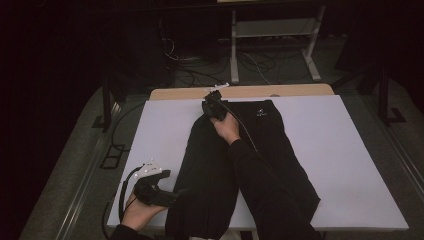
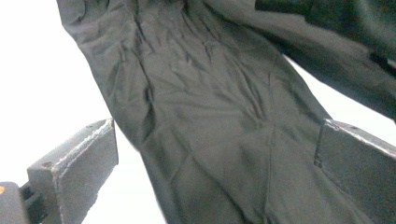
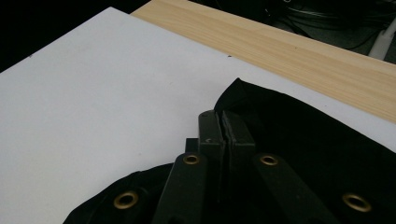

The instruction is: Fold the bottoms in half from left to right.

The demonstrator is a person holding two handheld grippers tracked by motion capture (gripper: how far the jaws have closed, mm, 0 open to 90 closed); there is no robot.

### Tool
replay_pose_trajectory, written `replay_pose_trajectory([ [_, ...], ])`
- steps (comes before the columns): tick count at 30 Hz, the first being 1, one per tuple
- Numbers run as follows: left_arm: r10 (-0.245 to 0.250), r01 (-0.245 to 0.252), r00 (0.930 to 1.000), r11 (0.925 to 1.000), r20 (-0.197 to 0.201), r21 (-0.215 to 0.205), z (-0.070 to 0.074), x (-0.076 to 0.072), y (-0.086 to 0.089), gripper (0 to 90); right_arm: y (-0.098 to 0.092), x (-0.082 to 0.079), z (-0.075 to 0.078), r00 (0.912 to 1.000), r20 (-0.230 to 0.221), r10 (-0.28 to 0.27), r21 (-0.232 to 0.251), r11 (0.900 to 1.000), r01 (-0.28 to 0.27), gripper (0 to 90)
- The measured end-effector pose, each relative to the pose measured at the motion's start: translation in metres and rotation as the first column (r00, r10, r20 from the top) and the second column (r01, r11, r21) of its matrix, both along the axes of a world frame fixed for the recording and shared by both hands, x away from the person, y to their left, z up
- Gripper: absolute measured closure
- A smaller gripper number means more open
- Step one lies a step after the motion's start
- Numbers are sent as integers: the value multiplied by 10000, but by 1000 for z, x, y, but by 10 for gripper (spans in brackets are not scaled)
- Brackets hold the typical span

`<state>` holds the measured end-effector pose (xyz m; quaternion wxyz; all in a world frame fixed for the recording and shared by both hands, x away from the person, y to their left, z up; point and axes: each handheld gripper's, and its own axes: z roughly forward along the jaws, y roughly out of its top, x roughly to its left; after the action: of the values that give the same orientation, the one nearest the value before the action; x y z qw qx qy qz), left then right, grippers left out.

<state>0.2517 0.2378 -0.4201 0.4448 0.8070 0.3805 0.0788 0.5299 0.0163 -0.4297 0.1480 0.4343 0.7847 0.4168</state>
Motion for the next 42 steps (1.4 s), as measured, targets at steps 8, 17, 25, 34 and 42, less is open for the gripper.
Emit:
replay_pose_trajectory([
  [8, 17, -14, 9996, 9999, -286, 114, -1, -8, 7, 0, -4, -3, 5, 9997, 126, -188, 105, 9998, 187, 861],
  [17, -149, 178, 9954, 9994, -945, 302, -7, -19, 16, 0, -5, -9, 11, 9993, 281, -256, 79, 9996, 254, 861],
  [25, -399, 434, 9853, 9989, -1662, 180, -15, -21, 23, 1, -7, -9, 12, 9989, 295, -352, 165, 9993, 347, 861],
  [34, -789, 776, 9750, 9969, -2079, -142, -20, -17, 25, 102, -7, -9, 13, 9988, 370, -306, 167, 9994, 300, 861],
  [42, -1041, 996, 9592, 9946, -2630, -303, -24, -11, 24, 188, -7, -9, 13, 9988, 387, -291, 205, 9994, 283, 861],
])
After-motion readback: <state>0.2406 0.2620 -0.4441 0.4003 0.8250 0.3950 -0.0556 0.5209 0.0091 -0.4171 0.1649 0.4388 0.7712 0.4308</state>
